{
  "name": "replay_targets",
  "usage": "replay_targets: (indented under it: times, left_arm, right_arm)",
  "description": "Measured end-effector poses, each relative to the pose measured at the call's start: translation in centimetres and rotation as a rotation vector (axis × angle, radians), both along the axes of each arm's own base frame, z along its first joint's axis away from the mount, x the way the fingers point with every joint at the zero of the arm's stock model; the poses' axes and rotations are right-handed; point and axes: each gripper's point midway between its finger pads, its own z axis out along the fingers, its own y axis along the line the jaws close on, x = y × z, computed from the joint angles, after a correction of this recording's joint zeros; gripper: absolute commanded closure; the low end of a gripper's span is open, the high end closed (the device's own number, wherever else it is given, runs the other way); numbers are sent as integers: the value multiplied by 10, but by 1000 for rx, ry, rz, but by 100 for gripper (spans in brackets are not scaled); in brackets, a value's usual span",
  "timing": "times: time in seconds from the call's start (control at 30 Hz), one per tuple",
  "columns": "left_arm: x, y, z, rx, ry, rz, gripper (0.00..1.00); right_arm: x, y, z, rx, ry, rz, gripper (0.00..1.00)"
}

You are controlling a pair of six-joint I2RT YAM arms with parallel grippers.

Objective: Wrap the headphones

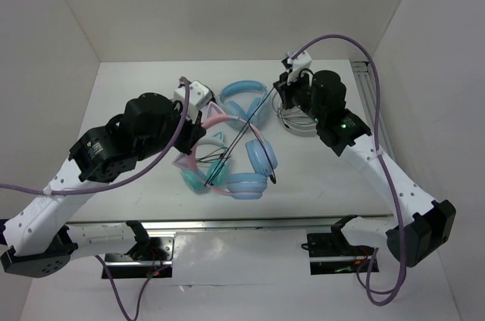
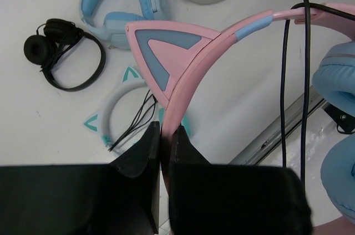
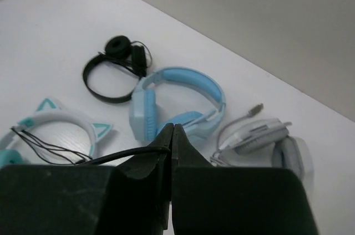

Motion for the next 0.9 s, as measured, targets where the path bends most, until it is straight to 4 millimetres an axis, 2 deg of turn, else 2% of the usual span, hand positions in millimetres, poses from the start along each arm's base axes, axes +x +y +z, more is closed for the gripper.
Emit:
replay_targets:
  times: [0.1, 0.2, 0.4, 0.47, 0.73, 0.9]
  left_arm:
    - [8, -3, 7, -28, -13, 9, 100]
    - [16, -1, 13, -58, -25, 32, 100]
    - [31, 2, 32, -157, -51, 76, 100]
    - [34, 2, 36, -183, -51, 85, 100]
    - [41, -5, 45, -302, -61, 125, 100]
    - [51, -7, 52, -353, -79, 164, 100]
  right_arm:
    - [3, 3, 9, 76, -3, 99, 96]
    - [3, 9, 8, 128, 4, 181, 96]
    - [-2, 33, -32, 215, 111, 353, 96]
    - [-6, 42, -40, 254, 138, 417, 94]
    - [-39, 73, -41, 391, 160, 604, 87]
    - [-61, 86, -48, 465, 190, 675, 78]
